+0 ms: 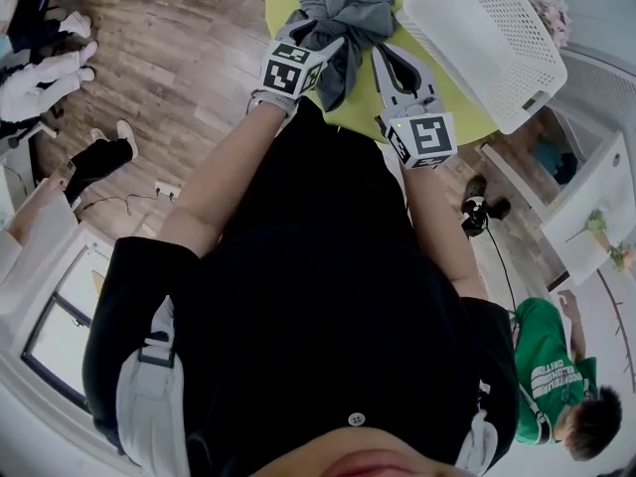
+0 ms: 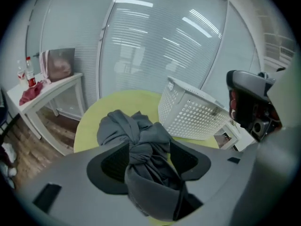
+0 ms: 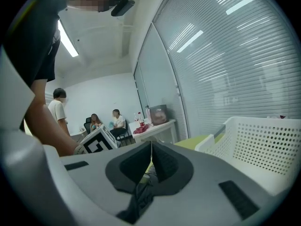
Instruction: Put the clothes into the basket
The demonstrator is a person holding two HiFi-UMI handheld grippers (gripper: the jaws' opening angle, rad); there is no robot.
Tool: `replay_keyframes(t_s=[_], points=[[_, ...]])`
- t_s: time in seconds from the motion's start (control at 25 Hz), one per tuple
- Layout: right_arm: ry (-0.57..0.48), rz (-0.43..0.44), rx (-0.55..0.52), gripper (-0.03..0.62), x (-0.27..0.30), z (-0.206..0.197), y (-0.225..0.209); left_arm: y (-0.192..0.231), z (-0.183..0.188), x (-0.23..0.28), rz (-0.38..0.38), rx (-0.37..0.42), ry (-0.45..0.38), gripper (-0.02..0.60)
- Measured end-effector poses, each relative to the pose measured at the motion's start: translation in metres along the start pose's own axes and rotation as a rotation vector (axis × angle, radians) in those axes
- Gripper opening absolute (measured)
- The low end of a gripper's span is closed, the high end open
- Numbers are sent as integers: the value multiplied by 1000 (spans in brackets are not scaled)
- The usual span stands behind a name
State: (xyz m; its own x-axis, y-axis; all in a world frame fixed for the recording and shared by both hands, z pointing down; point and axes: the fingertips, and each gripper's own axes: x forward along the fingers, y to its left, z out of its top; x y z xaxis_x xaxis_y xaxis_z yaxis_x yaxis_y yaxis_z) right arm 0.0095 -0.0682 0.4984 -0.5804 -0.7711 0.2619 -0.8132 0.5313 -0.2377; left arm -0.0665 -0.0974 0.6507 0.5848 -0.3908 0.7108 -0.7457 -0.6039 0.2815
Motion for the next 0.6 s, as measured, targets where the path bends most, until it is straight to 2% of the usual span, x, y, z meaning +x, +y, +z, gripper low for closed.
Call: replay_keyframes(t_s=[0.24, 0.36, 0.6], points=[[22, -40, 34, 26, 4, -10, -8, 29, -25, 32, 70, -118, 95, 353], [33, -60, 41, 26, 4, -13, -14, 36, -32, 49, 81, -162, 129, 404], [48, -96, 52, 26, -5, -13, -29, 47, -37, 78, 136, -128, 188, 433]])
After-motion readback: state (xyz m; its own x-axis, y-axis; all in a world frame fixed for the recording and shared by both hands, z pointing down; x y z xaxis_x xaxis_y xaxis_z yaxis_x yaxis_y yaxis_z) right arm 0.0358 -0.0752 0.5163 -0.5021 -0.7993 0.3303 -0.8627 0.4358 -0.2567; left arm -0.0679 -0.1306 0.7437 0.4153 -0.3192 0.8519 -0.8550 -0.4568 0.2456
